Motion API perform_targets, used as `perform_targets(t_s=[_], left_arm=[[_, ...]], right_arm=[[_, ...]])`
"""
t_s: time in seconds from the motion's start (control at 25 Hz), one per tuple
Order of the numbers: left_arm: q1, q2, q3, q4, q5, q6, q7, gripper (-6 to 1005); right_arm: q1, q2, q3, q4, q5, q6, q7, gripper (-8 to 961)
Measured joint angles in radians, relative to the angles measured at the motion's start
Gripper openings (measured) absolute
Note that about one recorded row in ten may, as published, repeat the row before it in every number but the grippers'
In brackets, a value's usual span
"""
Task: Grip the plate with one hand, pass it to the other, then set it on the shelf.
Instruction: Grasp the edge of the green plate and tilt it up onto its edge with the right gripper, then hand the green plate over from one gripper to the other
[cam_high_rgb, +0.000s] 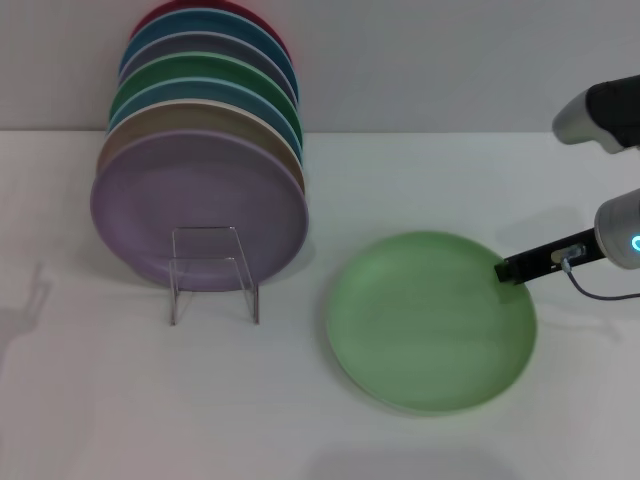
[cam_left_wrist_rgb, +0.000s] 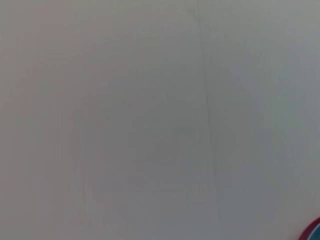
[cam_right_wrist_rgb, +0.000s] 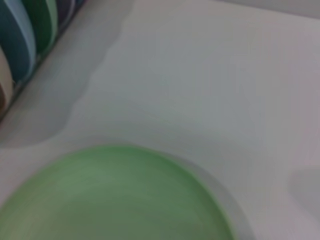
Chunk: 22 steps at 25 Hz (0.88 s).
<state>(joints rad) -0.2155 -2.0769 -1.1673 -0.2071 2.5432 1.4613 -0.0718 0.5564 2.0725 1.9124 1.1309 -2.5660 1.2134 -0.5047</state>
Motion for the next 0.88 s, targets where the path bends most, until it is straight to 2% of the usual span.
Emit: perform_targets(t_s=[0.24,0.28,0.44,0.64,0.76,0.8,0.84,0.88], left_arm=[[0.001,0.000,0.021,0.000,-0.001,0.002,0.000,733],[0.001,0.004,0.053,-0.006,0.000,0.005,0.005,732],[-0.001,0.006,0.078,-0.035,0.000,0.011,0.023,729],[0.004,0.015,0.104,-0.124,0.019,0.037,0.072,726],[0.007,0.021,0.106,-0.161,0.038,0.031,0.077,724],[0.040,0.054,0.095,-0.358,0.102,-0.121,0.162,723],[0.067,0.064,0.086,-0.459,0.126,-0.202,0.219,723],[0.067,0.064,0.086,-0.459,0.126,-0.202,0.219,722]], right_arm=[[-0.041,0.000,0.014,0.067,0.019,0.003,-0.020,25],[-0.052,0.001,0.016,0.088,0.028,0.003,-0.025,22],[-0.113,0.000,0.023,0.194,0.124,0.002,-0.045,18],[-0.214,0.005,0.019,0.348,0.202,-0.047,-0.126,22],[-0.257,0.004,0.024,0.387,0.275,-0.085,-0.175,24],[-0.266,0.003,0.032,0.392,0.295,-0.094,-0.189,25],[-0.274,0.003,0.042,0.396,0.310,-0.102,-0.204,25],[-0.278,0.003,0.050,0.399,0.320,-0.107,-0.219,26]])
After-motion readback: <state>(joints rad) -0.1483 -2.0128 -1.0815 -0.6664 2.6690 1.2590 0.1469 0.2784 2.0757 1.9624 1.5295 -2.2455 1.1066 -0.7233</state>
